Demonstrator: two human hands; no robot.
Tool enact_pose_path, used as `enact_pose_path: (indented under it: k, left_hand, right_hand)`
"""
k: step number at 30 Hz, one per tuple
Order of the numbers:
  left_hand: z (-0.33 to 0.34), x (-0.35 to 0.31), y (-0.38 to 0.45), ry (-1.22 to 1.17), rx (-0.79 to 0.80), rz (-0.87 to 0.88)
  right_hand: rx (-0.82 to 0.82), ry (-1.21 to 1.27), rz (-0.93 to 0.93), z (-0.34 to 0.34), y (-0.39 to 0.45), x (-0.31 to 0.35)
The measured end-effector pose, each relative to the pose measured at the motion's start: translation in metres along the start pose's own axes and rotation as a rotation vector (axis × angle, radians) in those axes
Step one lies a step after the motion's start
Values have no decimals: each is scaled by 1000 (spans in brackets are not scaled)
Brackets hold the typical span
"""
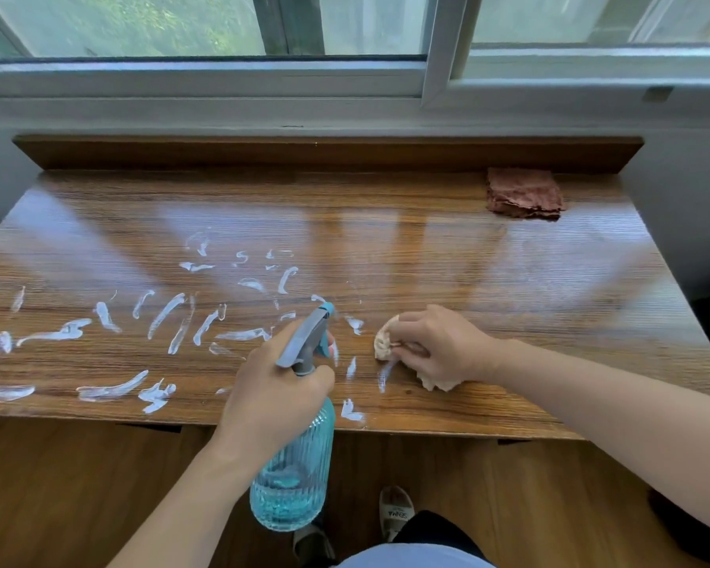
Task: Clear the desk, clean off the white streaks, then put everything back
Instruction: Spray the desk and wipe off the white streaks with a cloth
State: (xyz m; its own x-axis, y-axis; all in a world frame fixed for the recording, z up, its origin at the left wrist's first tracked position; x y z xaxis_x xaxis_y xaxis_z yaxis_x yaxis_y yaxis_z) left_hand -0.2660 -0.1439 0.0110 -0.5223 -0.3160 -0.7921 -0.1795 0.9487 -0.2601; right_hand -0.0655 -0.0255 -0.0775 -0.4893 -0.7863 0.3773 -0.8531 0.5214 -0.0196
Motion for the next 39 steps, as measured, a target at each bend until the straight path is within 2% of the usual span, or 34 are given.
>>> enact_pose_path:
  k: [2,6,8,10,12,14,15,17,20,22,23,26,28,30,34,39]
  left_hand:
    - [-3,-2,2,-27,-18,8]
    - [-10,-4,4,-54,-35,21]
    - [-13,-3,5,-58,-44,24]
    - [-17,-1,6,-69,-54,24]
    - [-20,2,7,-73,-56,20]
    - [-21,5,8,-75,-56,17]
    - [-22,7,8,-79,-55,16]
    - [-23,9,7,-88,-50,18]
    - [-26,11,7,-92,-50,32]
    - [-27,12,6,-80,-51,36]
    - [-27,13,7,-82,-50,32]
    - [-27,16,8,-93,-51,11]
    - [-27,17,9,-93,-49,10]
    - [-27,16,9,-88,-44,18]
    - [-31,18,8,-89,-38,19]
    - [-33,16,8,-92,-39,29]
  right_hand:
    - [-78,-67,67,-8,9,-10]
    - [-315,-83,559,-28,46,-53]
    - [-396,-50,640,-22,45,-43]
    - [-379,43,482,-8,31,-8]
    - [-228,82,259,11,4,33]
    - [-116,1,112,21,-18,48]
    - [-90,-46,109,20,-21,42]
    - [-135,-107,274,7,-10,13]
    - [-372,-90,659,-19,3,-29]
    - [-444,-88,753,-14,3,-20]
    - [-423,-70,700,-5,2,-3]
    - [-251,-56,317,22,-10,49]
    - [-219,-64,180,21,-16,52]
    - [-131,-48,181,14,-18,45]
    - [68,135,205,3,-26,43]
    - [95,90,219,10,-29,41]
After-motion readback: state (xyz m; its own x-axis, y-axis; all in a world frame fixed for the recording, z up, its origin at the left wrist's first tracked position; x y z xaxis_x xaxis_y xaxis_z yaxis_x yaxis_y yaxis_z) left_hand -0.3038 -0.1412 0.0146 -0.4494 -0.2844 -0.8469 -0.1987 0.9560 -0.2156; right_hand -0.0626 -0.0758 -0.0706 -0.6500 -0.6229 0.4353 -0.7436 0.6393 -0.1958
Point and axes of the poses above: each hand's wrist, its own y-axis towards the middle knuckle, its own z-axis out of the palm, x = y × z, the point moved 5 cm from there along y, towards the middle knuckle
